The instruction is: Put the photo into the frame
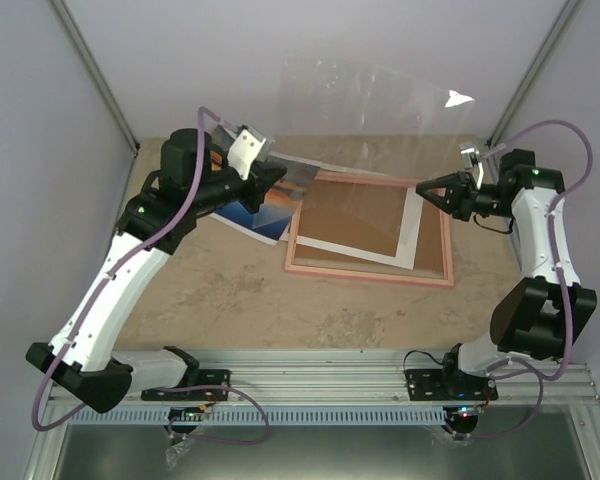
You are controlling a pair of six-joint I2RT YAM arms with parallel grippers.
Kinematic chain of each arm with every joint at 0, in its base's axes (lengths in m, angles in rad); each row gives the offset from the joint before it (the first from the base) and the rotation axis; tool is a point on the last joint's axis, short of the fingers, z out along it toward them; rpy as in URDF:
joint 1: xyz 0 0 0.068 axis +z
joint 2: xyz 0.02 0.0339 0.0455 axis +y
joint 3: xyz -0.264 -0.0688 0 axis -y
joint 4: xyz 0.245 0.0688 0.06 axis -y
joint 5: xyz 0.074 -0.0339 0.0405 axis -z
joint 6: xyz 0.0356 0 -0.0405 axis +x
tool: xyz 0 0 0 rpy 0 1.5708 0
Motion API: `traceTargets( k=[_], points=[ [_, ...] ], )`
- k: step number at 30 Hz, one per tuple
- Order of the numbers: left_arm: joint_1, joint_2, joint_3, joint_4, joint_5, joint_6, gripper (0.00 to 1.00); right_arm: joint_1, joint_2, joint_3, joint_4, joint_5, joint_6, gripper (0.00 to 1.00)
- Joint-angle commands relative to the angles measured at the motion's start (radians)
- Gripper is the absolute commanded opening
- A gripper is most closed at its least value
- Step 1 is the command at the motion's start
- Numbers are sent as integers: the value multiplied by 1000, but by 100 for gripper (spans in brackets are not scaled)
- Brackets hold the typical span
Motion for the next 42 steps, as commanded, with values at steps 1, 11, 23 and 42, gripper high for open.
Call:
traceTargets(
  k=[1, 11, 23, 42],
  points=[
    [1, -1, -8, 46, 98, -36, 0, -44, 7, -2, -12, -168, 36, 7],
    [9, 22, -57, 94, 172, -117, 0, -75, -285, -370, 972, 99, 1065, 0],
    [37, 133, -193, 151, 22, -213, 0, -73, -221, -375, 655, 290, 759, 1],
    [138, 469, -249, 201, -15, -238, 0, -14, 62, -267, 607, 575, 782, 1]
  ],
)
